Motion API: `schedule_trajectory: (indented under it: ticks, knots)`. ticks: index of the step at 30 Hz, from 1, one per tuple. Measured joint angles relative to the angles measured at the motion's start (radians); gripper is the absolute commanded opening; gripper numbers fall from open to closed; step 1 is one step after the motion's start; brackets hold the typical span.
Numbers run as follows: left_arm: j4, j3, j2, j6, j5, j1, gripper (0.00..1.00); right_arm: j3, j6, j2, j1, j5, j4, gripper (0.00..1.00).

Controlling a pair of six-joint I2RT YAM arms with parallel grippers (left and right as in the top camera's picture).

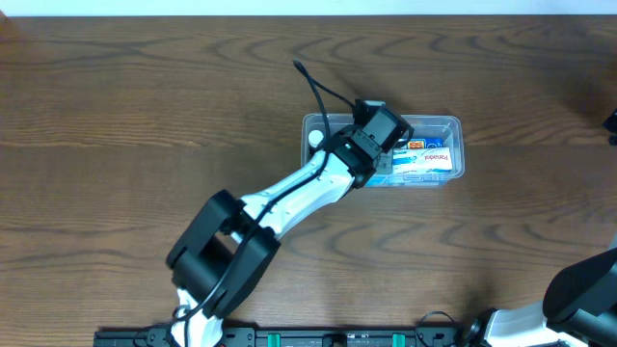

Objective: Pack container
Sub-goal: 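Open left gripper and lift it up out of the container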

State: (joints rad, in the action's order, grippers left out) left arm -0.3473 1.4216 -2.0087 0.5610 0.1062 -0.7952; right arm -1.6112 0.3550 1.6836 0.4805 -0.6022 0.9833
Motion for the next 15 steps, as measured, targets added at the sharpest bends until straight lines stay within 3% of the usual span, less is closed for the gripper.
schedule_trajectory:
  ticks: [15]
  knots:
    - [0.005, 0.013, -0.007, -0.019, 0.006, 0.002, 0.07, 0.0, 0.0, 0.0, 0.0, 0.0, 0.0, 0.99]
